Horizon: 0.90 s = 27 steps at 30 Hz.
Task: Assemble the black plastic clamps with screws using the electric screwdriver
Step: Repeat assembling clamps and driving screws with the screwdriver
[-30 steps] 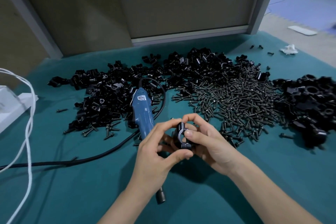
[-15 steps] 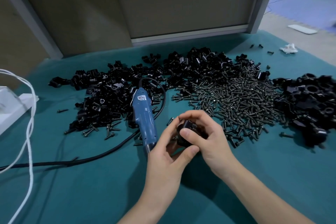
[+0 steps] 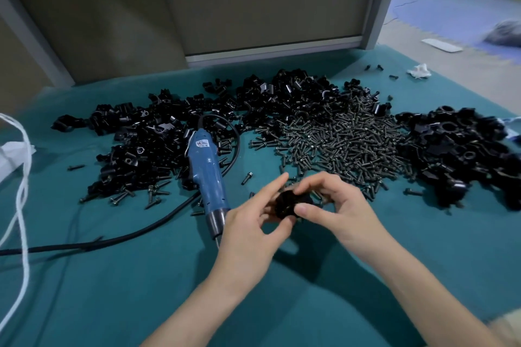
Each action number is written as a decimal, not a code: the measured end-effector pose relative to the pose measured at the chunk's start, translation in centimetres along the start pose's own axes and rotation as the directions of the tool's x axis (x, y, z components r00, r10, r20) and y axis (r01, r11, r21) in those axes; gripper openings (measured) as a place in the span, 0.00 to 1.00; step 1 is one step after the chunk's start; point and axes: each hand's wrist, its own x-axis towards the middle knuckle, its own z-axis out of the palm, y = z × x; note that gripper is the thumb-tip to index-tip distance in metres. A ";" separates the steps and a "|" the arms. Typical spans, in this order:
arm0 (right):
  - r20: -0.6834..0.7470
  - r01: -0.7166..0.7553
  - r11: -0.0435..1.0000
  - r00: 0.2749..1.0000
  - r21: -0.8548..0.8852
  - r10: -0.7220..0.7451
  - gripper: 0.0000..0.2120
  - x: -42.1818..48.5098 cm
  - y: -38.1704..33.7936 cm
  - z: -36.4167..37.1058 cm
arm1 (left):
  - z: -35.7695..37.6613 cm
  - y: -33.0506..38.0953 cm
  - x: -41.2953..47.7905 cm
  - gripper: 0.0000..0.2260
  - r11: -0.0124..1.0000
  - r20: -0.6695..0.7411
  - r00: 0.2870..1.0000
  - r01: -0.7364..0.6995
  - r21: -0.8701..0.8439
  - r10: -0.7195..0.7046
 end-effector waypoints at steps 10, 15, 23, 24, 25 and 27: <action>-0.016 -0.087 0.984 0.996 0.153 0.090 0.13 -1.8 0.9 -1.1 | 0.4 -0.6 0.0 0.28 0.996 0.032 0.996 0.083 0.021 -0.084; -0.001 -0.080 0.994 0.997 0.074 0.080 0.13 -1.6 1.0 -0.5 | 0.5 -1.1 0.1 0.27 0.992 0.022 0.992 0.123 -0.032 -0.123; 0.017 -0.103 0.979 0.995 0.176 0.101 0.14 -1.8 1.1 -0.5 | 0.7 -1.4 0.2 0.20 0.977 0.049 0.985 0.172 -0.124 -0.167; 0.017 -0.108 0.977 0.994 0.186 0.106 0.14 -1.8 1.0 -0.5 | 0.6 -1.4 0.2 0.20 0.975 0.054 0.984 0.173 -0.136 -0.167; 0.016 -0.111 0.975 0.994 0.194 0.110 0.14 -1.8 1.0 -0.5 | 0.6 -1.4 0.1 0.19 0.973 0.058 0.984 0.176 -0.147 -0.169; 0.015 -0.115 0.974 0.993 0.196 0.114 0.14 -1.8 1.0 -0.5 | 0.5 -1.3 0.1 0.18 0.968 0.063 0.982 0.185 -0.169 -0.177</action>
